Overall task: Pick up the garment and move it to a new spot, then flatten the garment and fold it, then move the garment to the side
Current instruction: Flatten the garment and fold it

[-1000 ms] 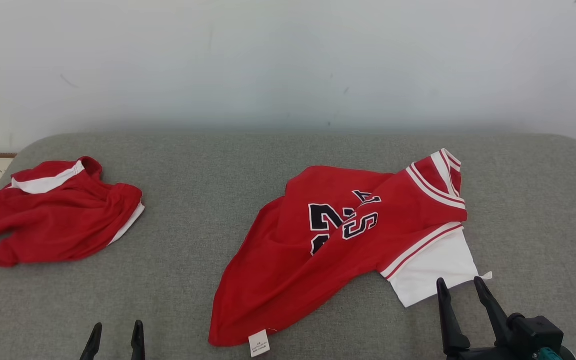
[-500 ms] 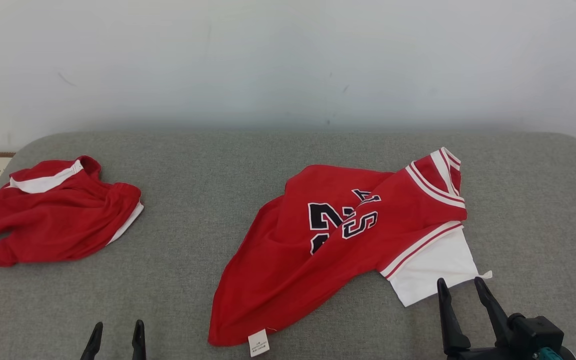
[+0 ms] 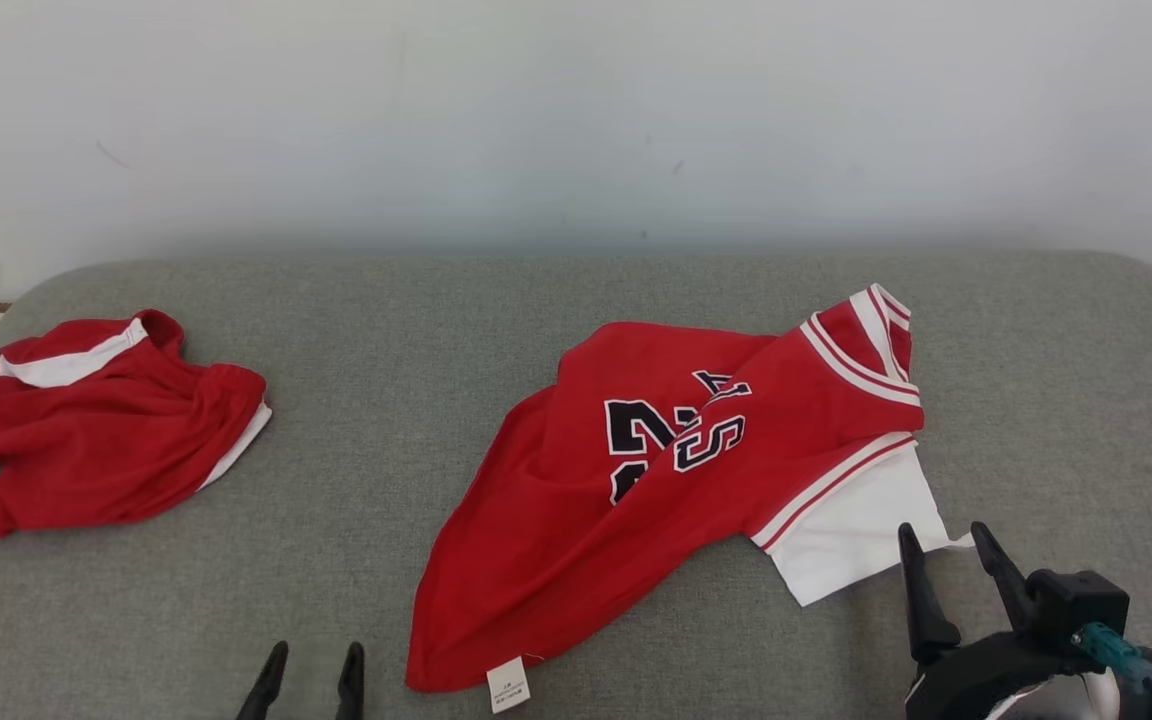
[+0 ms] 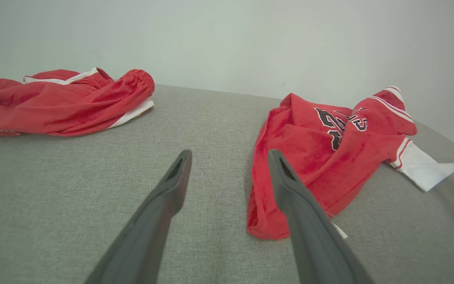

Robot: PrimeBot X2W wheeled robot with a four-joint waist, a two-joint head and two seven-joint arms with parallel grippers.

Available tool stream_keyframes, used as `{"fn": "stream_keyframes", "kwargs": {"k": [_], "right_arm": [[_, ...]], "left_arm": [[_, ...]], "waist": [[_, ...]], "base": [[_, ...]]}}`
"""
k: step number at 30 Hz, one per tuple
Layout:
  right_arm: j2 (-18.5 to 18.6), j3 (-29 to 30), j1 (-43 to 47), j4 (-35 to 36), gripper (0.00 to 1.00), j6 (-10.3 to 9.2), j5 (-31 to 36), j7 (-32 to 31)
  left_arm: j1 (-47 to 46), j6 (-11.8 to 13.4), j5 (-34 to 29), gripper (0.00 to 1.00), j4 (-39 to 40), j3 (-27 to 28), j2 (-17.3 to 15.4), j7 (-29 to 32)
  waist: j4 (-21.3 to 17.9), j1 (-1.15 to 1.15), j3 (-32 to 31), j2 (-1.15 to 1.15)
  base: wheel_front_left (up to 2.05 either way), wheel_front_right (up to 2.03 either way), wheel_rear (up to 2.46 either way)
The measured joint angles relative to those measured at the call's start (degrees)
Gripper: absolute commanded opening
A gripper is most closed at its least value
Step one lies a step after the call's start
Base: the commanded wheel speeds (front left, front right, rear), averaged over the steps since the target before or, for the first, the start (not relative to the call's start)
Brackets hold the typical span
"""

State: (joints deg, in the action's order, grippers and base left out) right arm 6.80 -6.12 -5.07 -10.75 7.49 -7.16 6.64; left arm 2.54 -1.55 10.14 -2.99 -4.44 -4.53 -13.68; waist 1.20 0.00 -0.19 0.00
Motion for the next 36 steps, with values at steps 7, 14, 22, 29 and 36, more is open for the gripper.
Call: {"fn": "stream_keyframes", "kwargs": {"k": [7, 14, 22, 29, 36], "right_arm": [[0.9, 0.7, -7.4, -9.8, 1.00, 0.00, -0.5, 1.7], [0.8, 2.6, -15.2, -21.3, 1.00, 0.00, 0.3, 3.4], [0.8, 6.5, -23.8, -36.3, 1.00, 0.00, 4.0, 4.4], [0.5, 8.4, -26.5, -44.1, 1.00, 0.01, 6.7, 5.3], [0.1, 8.1, -27.0, -48.3, 0.92, 0.01, 6.7, 6.1]], "left_arm": [[-3.9, -2.5, 1.1, 1.00, -6.8, -2.6, 0.2, 0.0], [-8.1, -4.4, 1.7, 1.00, -13.5, -5.3, 0.0, -0.6], [-13.3, -5.2, 1.6, 1.00, -19.5, -8.2, -0.4, -1.0], [-14.0, -5.4, 1.4, 1.00, -22.6, -9.9, -0.3, -1.1], [-13.6, -5.4, 1.5, 1.00, -24.6, -10.8, -0.2, -1.3]], "waist": [[-0.3, 0.00, 1.7, 0.00], [-0.8, 0.01, 4.2, 0.00], [-1.5, 0.01, 7.3, 0.00], [-2.0, 0.01, 8.0, 0.00], [-2.3, 0.00, 7.1, 0.00]], "base": [[0.00, 0.00, 0.00], [0.00, 0.00, 0.00], [0.00, 0.00, 0.00], [0.00, 0.00, 0.00], [0.00, 0.00, 0.00]]}}
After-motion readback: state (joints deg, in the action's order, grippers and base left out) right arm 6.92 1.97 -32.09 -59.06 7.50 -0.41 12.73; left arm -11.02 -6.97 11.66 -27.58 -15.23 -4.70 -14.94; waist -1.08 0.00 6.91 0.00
